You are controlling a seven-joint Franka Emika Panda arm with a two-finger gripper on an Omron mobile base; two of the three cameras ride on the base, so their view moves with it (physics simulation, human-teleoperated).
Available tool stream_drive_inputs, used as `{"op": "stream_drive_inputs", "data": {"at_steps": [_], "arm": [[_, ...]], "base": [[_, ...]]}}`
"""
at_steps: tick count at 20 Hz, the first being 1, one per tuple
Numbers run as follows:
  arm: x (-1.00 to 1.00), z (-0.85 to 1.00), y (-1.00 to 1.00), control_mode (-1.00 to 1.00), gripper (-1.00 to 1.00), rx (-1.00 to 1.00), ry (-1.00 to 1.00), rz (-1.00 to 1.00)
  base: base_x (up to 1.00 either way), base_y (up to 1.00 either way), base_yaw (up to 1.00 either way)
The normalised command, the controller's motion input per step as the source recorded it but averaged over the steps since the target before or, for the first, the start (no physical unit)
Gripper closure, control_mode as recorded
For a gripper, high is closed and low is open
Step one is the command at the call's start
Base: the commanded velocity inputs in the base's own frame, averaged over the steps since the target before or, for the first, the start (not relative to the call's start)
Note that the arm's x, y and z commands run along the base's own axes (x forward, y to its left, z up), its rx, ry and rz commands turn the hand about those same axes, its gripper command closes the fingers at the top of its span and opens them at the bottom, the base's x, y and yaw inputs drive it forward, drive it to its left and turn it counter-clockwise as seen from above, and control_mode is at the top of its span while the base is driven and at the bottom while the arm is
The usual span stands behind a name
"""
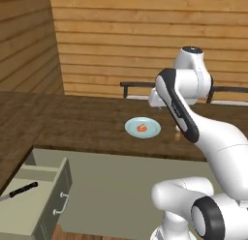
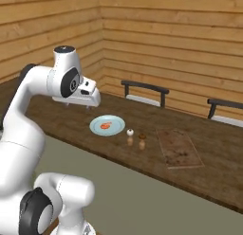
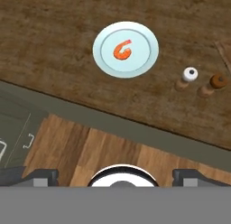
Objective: Pick up the knife from the drawer and place it on the cutting board. Then place the meat from the plate to the cutting board.
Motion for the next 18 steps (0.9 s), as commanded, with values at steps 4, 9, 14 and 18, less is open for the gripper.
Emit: {"op": "stream_drive_inputs", "data": {"at_steps": [4,9,14,18], "arm": [[0.0,-0.36,0.67,-1.0,-1.0,0.0,0.1,0.2],[-0.2,-0.89,1.0,-1.0,-1.0,-0.05,0.25,0.38],[-0.34,-0.76,1.0,-1.0,-1.0,-0.13,0.34,0.38],[-0.26,-0.31,1.0,-1.0,-1.0,-0.19,0.17,0.37]], "base": [[-0.03,0.07,0.05],[0.0,0.0,0.0],[0.0,0.0,0.0],[0.0,0.0,0.0]]}}
